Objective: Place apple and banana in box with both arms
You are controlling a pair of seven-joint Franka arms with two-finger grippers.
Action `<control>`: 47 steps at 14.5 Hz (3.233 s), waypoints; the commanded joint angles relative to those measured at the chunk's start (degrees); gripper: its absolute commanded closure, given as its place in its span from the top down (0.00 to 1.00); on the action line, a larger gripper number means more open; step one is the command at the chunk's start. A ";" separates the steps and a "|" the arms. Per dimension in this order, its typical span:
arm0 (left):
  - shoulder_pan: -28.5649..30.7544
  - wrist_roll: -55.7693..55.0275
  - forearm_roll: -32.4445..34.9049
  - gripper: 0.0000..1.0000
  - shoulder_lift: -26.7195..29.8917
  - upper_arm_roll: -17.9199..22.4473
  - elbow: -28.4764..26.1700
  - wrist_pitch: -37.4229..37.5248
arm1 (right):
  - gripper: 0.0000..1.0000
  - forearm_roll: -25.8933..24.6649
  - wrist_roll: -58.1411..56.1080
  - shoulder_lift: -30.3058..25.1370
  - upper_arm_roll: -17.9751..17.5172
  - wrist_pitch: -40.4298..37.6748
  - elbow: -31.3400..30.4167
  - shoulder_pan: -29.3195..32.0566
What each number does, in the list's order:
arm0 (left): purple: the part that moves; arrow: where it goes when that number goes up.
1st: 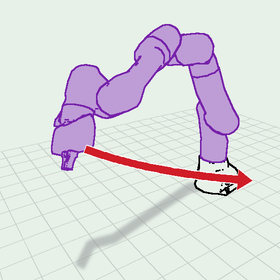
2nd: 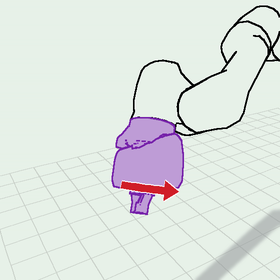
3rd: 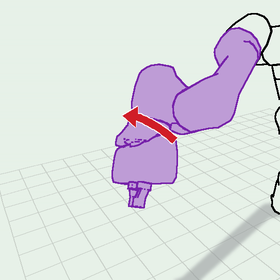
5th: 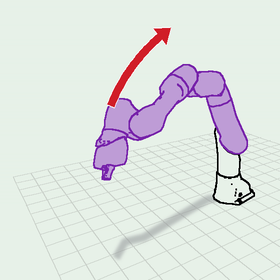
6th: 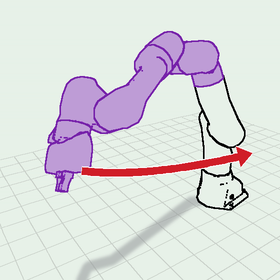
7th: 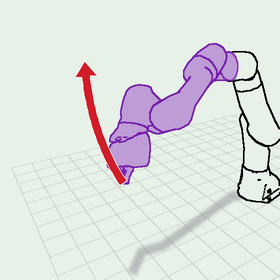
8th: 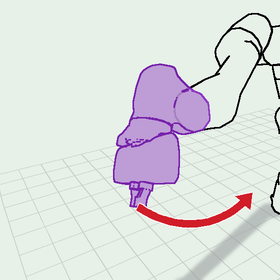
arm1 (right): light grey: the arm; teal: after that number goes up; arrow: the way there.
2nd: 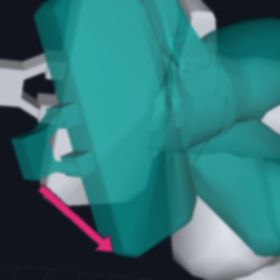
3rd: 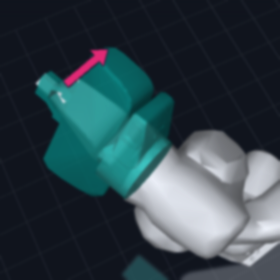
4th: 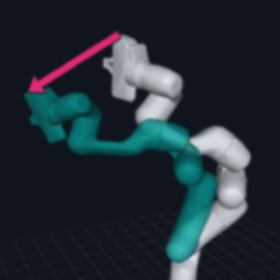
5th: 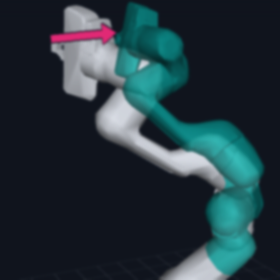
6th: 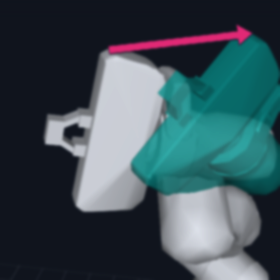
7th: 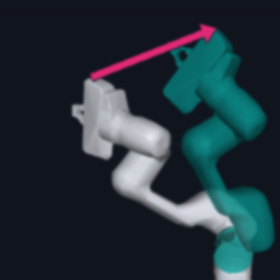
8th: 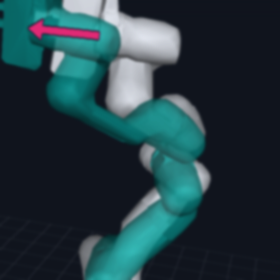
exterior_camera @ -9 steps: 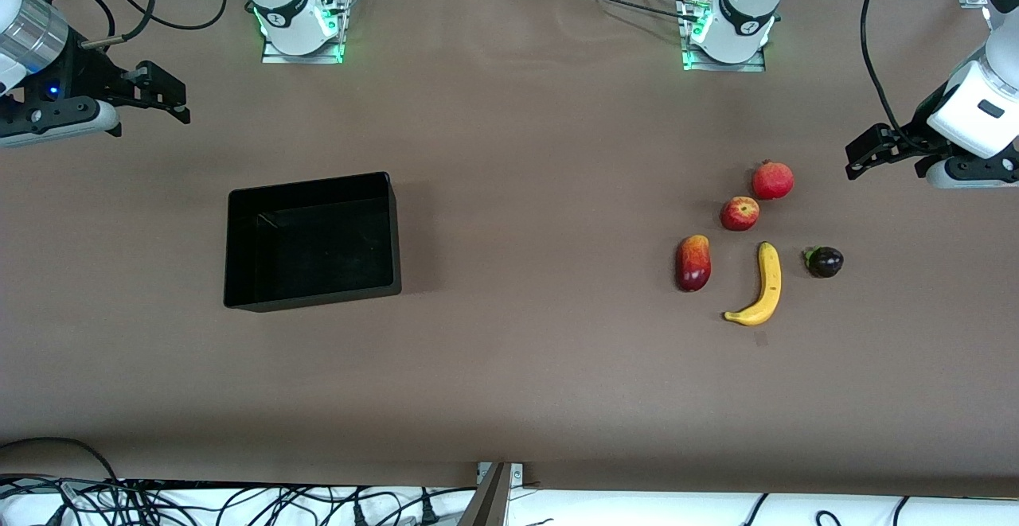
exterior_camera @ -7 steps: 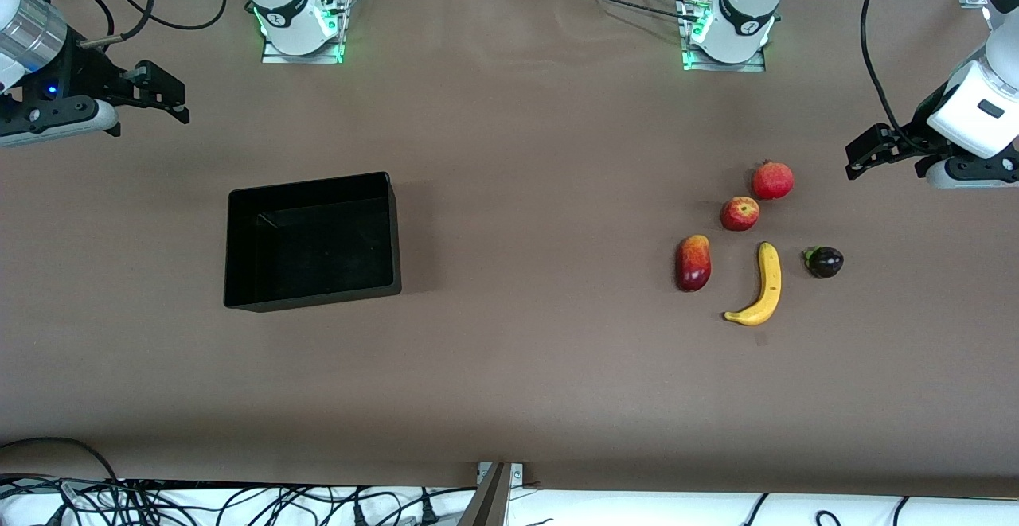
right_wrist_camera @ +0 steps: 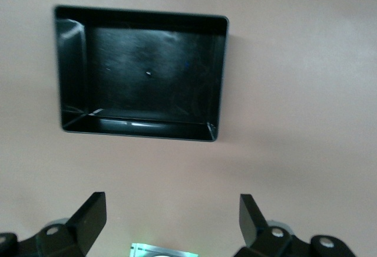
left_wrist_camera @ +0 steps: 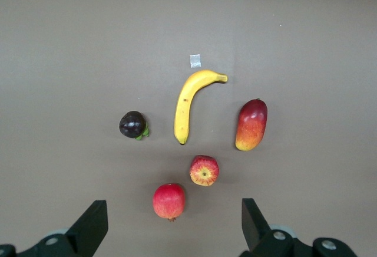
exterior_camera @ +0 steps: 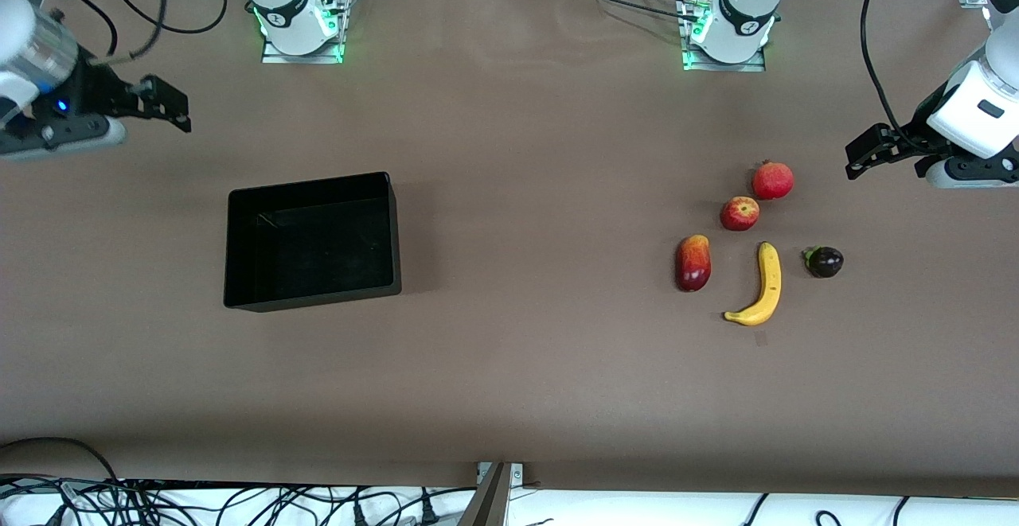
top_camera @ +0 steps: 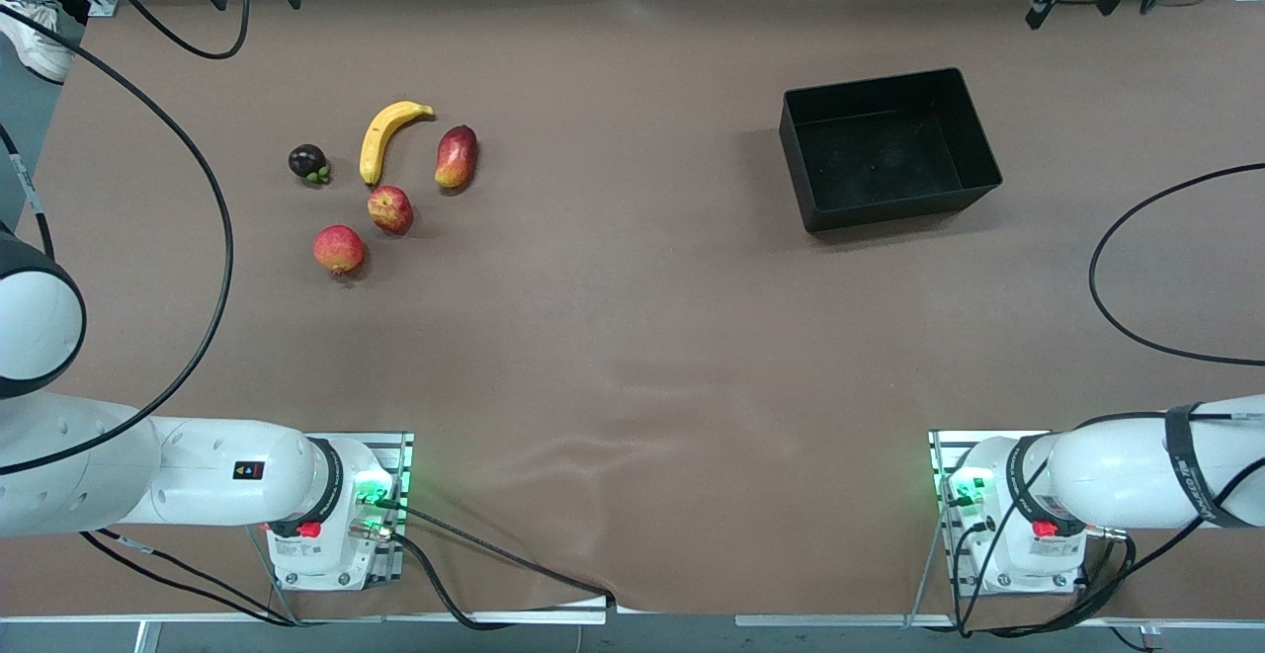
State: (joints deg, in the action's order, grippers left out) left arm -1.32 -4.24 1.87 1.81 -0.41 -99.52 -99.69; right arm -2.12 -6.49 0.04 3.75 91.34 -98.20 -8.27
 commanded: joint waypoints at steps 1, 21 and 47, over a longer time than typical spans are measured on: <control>0.79 0.99 1.03 1.00 0.65 -0.73 -0.23 0.72 | 1.00 -1.31 -0.02 5.74 1.96 7.15 -3.91 0.88; 0.79 0.91 1.03 1.00 0.65 -0.64 -0.23 0.72 | 0.00 3.61 -0.54 22.64 4.08 40.58 -18.35 2.73; 0.62 3.70 1.03 1.00 0.65 -0.82 -0.14 1.16 | 0.00 17.41 44.45 42.14 -1.73 37.49 13.65 -37.51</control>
State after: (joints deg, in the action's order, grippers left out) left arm -1.28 -3.59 1.87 1.81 -0.57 -99.52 -99.50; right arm 13.99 36.52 41.21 1.32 127.71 -86.53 -44.18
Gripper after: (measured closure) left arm 0.000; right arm 0.956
